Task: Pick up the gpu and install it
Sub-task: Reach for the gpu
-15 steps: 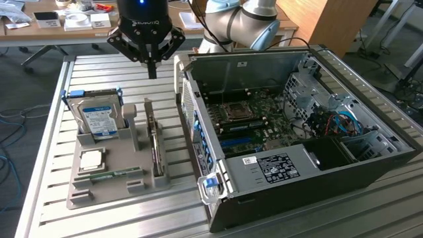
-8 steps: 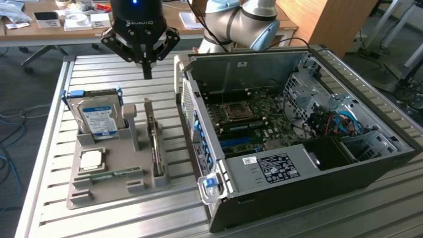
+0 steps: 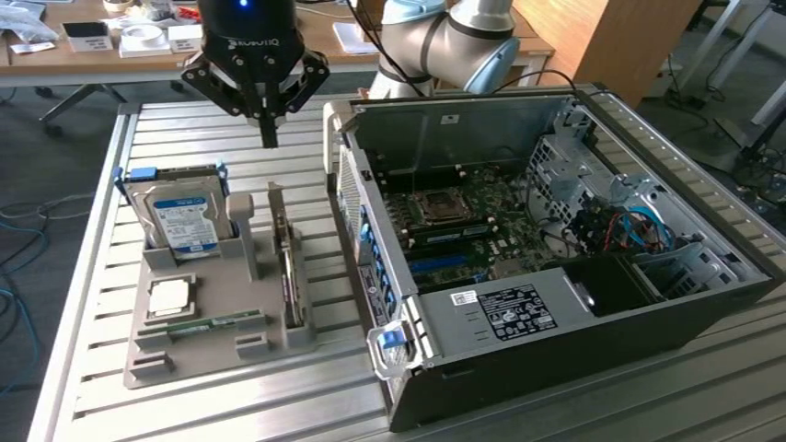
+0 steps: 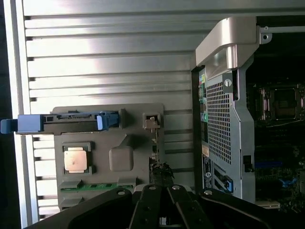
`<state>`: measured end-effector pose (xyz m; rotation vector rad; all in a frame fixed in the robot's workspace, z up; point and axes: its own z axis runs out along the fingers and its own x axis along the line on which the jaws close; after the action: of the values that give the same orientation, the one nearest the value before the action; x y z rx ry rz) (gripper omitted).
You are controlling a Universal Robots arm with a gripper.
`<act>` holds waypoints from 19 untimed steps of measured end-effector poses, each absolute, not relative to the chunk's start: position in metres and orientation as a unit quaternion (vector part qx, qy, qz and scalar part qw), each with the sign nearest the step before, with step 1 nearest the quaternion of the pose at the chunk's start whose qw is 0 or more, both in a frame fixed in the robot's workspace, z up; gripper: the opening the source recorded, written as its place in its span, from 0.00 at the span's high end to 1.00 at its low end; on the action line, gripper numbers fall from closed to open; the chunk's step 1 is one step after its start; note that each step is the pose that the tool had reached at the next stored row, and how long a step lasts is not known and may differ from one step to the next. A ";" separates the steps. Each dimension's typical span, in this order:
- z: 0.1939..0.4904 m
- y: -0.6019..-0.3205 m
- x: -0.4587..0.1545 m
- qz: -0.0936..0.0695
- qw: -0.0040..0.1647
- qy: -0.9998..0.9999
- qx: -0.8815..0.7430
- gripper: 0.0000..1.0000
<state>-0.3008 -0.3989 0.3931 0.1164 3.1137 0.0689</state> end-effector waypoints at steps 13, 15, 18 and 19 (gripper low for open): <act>0.393 -0.404 -0.305 0.022 0.013 0.999 0.037 0.89; 0.393 -0.405 -0.306 0.022 0.012 0.999 0.037 0.89; 0.393 -0.408 -0.307 0.022 0.012 0.999 0.037 0.89; 0.393 -0.409 -0.307 0.022 0.012 0.999 0.037 0.89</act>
<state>-0.3074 -0.4091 0.3931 0.1166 3.1137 0.0689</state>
